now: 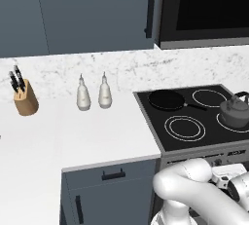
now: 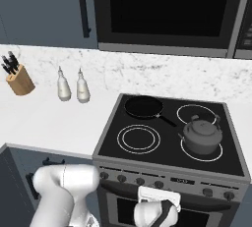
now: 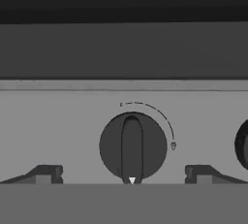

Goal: Pick the kettle from the counter and place it on a stove burner. Then turn the burner on.

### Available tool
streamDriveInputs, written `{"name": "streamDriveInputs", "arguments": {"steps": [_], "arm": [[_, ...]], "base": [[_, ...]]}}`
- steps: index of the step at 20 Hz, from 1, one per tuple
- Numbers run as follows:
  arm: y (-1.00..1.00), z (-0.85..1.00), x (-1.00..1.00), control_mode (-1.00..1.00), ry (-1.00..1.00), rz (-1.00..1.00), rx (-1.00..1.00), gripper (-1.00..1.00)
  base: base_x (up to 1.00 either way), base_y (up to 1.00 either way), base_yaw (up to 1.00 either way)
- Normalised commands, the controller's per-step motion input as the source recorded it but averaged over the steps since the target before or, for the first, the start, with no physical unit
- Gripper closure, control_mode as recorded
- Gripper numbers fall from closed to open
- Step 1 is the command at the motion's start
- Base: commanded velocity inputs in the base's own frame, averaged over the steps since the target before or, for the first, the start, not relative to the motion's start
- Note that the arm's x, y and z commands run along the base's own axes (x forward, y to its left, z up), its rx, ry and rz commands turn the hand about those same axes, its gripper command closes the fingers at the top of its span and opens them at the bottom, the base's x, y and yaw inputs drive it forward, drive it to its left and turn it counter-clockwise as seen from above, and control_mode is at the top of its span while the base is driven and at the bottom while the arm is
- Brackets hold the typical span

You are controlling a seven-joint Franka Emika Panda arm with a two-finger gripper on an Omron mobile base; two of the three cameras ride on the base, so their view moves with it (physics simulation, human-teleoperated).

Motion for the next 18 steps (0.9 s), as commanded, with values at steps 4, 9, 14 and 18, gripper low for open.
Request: {"name": "streamDriveInputs", "arguments": {"steps": [4,9,14,18], "arm": [[-0.01,-0.09,0.0,-1.0,0.0,0.01,-0.03,-1.0],[0.0,-0.52,0.0,-1.0,0.03,0.02,-0.14,-1.0],[0.0,0.0,0.01,-1.0,0.0,0.0,0.0,-1.0],[0.0,0.12,0.01,-1.0,0.0,0.0,0.0,-1.0]], "base": [[0.0,0.0,0.0],[0.0,0.0,0.0],[0.0,0.0,0.0],[0.0,0.0,0.0]]}}
